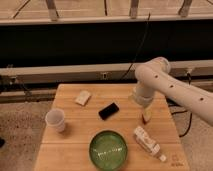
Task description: Move the arm in a circular motion
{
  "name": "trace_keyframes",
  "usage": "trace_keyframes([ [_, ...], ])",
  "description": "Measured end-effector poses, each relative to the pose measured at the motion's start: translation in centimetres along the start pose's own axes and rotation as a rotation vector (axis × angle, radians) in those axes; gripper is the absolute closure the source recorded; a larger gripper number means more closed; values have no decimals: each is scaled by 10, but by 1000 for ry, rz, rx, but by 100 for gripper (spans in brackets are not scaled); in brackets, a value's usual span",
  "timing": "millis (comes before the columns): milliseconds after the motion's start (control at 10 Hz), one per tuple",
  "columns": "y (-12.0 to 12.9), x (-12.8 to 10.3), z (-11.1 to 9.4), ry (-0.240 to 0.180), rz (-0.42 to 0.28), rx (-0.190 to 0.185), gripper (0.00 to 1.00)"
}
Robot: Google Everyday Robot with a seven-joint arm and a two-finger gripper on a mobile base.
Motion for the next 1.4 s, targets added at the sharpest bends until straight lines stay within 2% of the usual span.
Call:
trace_keyframes([
  [700,-3,-4,1,14,-46,-5,20],
  [1400,0,2,4,20,-84,-14,20],
])
